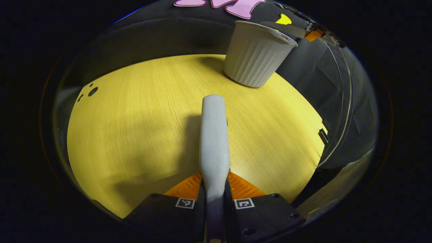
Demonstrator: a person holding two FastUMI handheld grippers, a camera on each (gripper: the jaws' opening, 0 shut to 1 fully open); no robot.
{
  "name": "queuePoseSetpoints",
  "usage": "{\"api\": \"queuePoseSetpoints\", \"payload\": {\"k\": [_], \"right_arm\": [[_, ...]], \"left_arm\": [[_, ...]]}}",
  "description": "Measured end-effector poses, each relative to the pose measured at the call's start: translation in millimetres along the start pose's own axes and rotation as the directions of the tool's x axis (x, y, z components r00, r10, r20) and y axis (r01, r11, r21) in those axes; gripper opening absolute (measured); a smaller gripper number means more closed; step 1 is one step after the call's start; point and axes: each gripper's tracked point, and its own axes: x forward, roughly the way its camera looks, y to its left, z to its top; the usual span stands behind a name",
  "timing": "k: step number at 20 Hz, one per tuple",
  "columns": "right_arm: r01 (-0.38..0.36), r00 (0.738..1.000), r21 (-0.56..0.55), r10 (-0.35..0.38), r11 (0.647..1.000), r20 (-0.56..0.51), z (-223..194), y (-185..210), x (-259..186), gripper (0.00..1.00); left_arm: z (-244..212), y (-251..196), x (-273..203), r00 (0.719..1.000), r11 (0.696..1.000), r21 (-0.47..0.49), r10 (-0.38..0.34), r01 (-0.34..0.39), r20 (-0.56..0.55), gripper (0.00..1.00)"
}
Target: Pick up the small broom and dustpan from the desktop, sweep the trash into the dustpan with the broom, and then empty the trash into the garbage bin.
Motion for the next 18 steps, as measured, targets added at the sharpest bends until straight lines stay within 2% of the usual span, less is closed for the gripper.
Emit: {"api": "queuePoseSetpoints", "payload": {"k": [2,4,5,8,10,11,13,18], "right_arm": [[-0.014,0.997,0.05,0.01,0.999,0.08,2,6,-13,0.35],[-0.036,0.988,0.089,0.022,0.995,0.154,0,13,-30,0.35],[-0.051,0.982,0.107,0.03,0.993,0.187,-3,19,-39,0.35],[-0.084,0.966,0.14,0.046,0.987,0.255,-21,36,-61,0.35],[-0.096,0.957,0.146,0.051,0.985,0.287,-38,49,-72,0.35],[-0.108,0.954,0.15,0.059,0.983,0.295,-48,58,-76,0.35],[-0.132,0.952,0.156,0.081,0.979,0.294,-70,81,-78,0.35],[-0.167,0.968,0.155,0.132,0.974,0.215,-140,138,-47,0.35]], "left_arm": [[2,1,-1,1.0,1.0,0.006,0.012,-0.012,0.005,0.31],[3,2,-2,1.0,1.0,0.008,0.022,-0.022,0.012,0.28],[6,2,-4,1.0,1.0,0.002,0.024,-0.024,0.018,0.31],[9,1,-6,0.999,0.999,-0.027,0.034,-0.033,0.037,0.25],[12,2,-8,0.998,0.998,-0.039,0.048,-0.046,0.048,0.28],[12,3,-10,0.997,0.998,-0.043,0.053,-0.051,0.05,0.25],[13,4,-10,0.996,0.997,-0.046,0.065,-0.063,0.053,0.28],[10,16,-15,0.992,0.991,-0.055,0.121,-0.119,0.038,0.25]]}}
